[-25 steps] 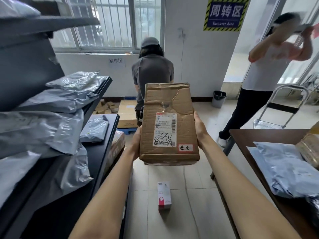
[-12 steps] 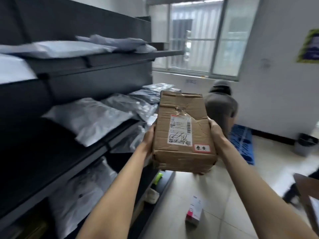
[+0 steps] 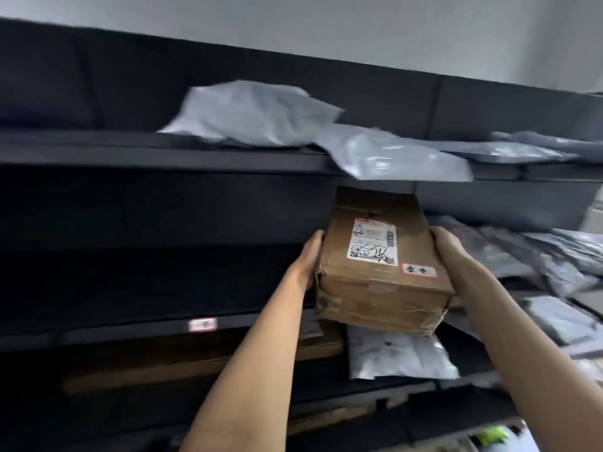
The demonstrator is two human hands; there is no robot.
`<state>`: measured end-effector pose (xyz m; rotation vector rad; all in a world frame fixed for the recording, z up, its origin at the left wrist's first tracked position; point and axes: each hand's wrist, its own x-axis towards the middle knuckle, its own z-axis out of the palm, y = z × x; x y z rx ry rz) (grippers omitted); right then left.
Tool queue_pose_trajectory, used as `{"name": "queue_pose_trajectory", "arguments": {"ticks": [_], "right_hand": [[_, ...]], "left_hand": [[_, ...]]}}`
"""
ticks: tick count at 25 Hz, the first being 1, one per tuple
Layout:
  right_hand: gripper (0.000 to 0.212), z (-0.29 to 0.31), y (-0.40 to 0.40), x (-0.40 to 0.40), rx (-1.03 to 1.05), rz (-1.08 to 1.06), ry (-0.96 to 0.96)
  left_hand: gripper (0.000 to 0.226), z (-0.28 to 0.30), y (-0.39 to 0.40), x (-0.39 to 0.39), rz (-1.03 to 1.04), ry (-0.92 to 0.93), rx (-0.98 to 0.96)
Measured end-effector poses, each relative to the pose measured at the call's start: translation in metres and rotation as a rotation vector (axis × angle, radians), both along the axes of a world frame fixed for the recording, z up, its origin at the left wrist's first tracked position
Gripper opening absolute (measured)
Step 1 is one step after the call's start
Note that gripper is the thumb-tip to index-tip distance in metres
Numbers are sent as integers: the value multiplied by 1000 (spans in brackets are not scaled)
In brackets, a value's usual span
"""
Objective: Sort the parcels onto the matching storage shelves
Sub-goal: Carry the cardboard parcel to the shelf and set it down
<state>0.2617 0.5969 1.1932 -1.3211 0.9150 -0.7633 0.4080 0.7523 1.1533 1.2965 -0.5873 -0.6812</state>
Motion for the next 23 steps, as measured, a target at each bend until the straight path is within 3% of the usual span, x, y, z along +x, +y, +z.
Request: {"name": "queue_pose_trajectory", "arguments": {"ticks": [6, 13, 18, 23], "right_hand": [[34, -26, 218, 175, 229, 313, -59], [36, -26, 445, 357, 325, 528, -121], [36, -34, 553, 459, 391, 674, -111], [34, -39, 641, 540, 384, 766, 23]], "left_hand": [[36, -27, 235, 152, 306, 60, 50], [29, -13, 489, 297, 549, 21, 122], [27, -13, 614, 391, 730, 27, 154], [29, -16, 711, 438, 890, 52, 203]]}}
